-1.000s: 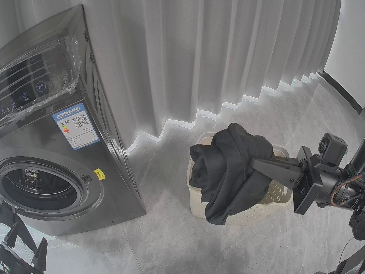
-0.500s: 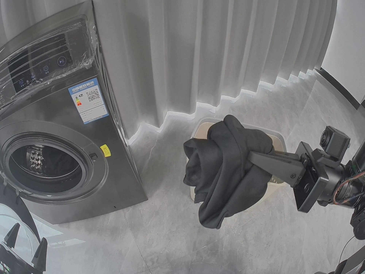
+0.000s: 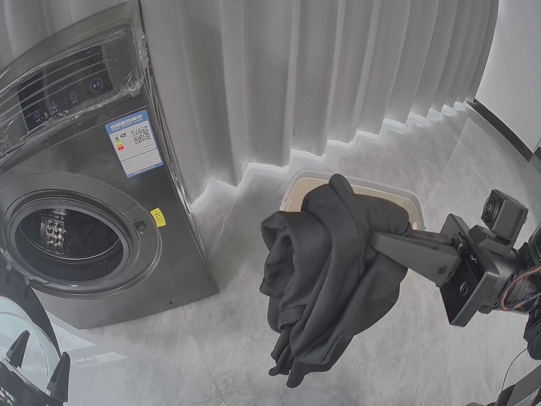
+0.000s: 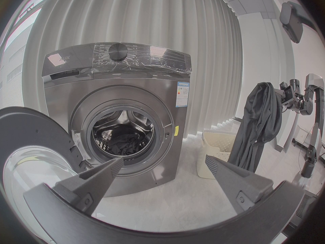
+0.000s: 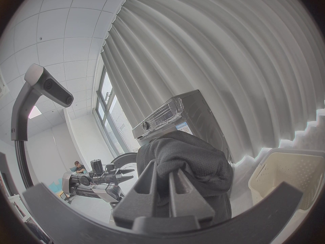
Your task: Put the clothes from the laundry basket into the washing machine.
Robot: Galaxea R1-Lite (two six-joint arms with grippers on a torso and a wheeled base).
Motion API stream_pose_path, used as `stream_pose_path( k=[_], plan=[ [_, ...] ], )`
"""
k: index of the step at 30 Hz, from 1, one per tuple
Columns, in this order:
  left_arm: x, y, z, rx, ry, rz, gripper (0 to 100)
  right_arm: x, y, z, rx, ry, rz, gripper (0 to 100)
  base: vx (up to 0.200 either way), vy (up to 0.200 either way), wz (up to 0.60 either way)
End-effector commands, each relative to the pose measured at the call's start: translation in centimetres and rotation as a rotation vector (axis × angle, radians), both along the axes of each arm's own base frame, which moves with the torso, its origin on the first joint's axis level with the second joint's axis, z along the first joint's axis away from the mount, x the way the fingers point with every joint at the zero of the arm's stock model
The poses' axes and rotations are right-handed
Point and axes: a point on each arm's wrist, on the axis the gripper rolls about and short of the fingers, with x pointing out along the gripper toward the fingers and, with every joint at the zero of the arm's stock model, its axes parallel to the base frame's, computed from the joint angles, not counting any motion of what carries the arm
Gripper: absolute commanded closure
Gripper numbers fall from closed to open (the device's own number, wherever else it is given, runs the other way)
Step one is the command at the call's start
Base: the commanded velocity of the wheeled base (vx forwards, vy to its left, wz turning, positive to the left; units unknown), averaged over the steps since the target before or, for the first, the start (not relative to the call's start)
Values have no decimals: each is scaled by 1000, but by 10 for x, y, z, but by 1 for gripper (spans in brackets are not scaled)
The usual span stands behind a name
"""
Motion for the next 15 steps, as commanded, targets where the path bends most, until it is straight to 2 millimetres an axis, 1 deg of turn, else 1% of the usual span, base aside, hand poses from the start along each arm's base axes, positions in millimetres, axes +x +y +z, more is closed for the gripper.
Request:
stream_pose_path(
  k=[1, 5, 8, 14, 15],
  plan=[
    [1, 0, -5, 1, 19, 0, 0, 3, 1, -3, -8, 10, -4, 100, 0, 0, 0],
    [1, 0, -5, 3, 19, 0, 0, 11, -1, -8, -26, 21, -35, 100, 0, 0, 0],
    [1, 0, -5, 4, 19, 0, 0, 15, 1, -10, -35, 15, -40, 100, 0, 0, 600],
    [1, 0, -5, 4, 19, 0, 0, 14, 2, -7, -16, -16, -37, 100, 0, 0, 600],
    [1, 0, -5, 4, 19, 0, 0, 13, 2, -8, -17, -17, -33, 100, 0, 0, 0]
  ],
)
